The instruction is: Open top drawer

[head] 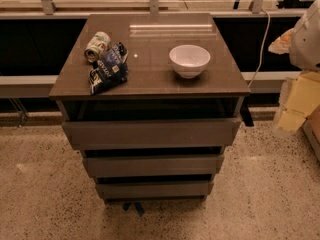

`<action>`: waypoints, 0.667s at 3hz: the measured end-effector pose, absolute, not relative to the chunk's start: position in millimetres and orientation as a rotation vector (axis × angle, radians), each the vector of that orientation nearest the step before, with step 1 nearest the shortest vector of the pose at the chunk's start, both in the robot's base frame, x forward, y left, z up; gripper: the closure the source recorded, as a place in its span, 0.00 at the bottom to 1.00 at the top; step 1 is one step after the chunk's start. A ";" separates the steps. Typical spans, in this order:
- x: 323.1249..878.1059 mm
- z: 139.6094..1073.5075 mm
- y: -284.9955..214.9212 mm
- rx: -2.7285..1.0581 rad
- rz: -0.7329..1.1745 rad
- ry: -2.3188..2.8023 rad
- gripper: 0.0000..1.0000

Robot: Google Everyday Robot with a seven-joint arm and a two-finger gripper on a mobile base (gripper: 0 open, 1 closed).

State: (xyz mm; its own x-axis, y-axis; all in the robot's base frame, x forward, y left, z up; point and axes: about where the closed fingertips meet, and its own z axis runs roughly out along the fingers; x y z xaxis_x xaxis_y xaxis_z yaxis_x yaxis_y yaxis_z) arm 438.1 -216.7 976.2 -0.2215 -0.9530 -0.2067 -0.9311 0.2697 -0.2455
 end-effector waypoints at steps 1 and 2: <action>438.9 976.8 -216.0 -1.726 -0.100 2.228 0.00; 453.0 953.3 -194.4 -1.792 -0.070 2.166 0.00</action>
Offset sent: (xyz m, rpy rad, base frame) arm 0.0527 0.0793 -0.0924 0.0460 0.0247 0.2515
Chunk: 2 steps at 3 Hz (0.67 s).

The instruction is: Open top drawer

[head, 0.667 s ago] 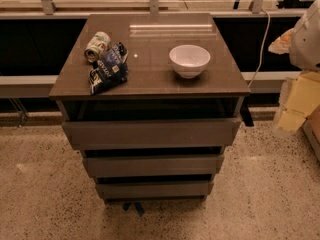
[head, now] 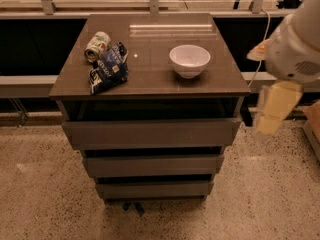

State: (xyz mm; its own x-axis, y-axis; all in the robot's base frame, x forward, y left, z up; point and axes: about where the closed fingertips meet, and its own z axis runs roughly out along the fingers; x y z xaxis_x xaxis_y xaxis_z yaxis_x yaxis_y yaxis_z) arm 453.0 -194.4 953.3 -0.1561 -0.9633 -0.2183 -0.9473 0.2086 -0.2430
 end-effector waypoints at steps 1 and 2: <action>459.5 906.3 -147.7 -1.903 -0.053 2.032 0.00; 450.5 855.9 -103.5 -2.007 -0.109 1.907 0.00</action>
Offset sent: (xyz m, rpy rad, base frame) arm 0.0002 0.1627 -0.2270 -0.0576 -0.1836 0.3588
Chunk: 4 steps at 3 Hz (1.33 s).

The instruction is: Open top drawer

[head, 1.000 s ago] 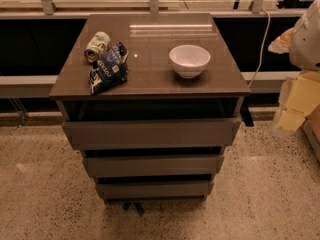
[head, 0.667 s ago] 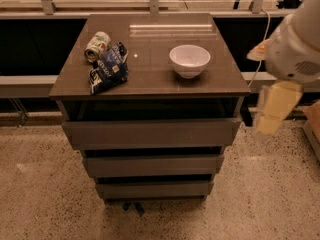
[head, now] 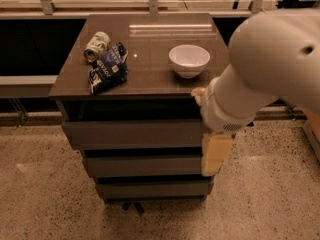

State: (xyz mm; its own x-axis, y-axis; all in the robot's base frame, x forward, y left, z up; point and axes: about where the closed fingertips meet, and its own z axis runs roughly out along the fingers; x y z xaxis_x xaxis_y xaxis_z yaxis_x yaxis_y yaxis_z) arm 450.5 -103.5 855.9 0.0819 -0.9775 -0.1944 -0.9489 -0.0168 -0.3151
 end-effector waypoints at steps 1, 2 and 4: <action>442.6 785.8 -70.7 -2.075 -0.129 1.847 0.00; 451.5 729.3 -49.7 -2.004 -0.029 1.881 0.00; 466.6 714.2 -47.6 -2.037 -0.081 1.837 0.00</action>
Offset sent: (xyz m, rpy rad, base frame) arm 0.0247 0.0837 -0.1885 0.1966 0.0695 -0.0448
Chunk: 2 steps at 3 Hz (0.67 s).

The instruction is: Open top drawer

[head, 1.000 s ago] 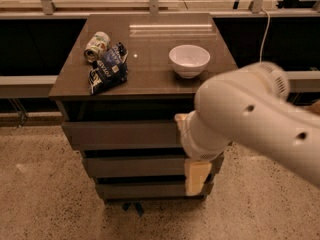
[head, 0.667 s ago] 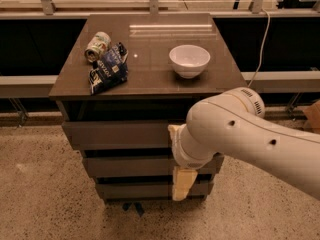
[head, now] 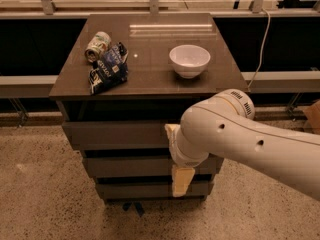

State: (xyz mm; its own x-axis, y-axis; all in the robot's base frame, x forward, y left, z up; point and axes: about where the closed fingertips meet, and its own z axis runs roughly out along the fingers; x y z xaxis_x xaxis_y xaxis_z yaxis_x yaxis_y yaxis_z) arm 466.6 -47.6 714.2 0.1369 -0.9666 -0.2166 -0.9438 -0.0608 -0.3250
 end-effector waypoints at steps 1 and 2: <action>491.1 703.6 -59.6 -2.062 -0.177 1.772 0.00; 519.9 696.3 -70.1 -2.059 -0.228 1.731 0.00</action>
Offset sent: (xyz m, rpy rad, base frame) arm 0.0975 -0.0378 -0.0292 -0.0453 -0.1742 0.0542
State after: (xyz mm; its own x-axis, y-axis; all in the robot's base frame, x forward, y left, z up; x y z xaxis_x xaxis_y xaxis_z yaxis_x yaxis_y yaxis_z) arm 519.9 -70.1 696.3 0.2037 -0.9672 -0.1517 -0.8947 -0.1210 -0.4299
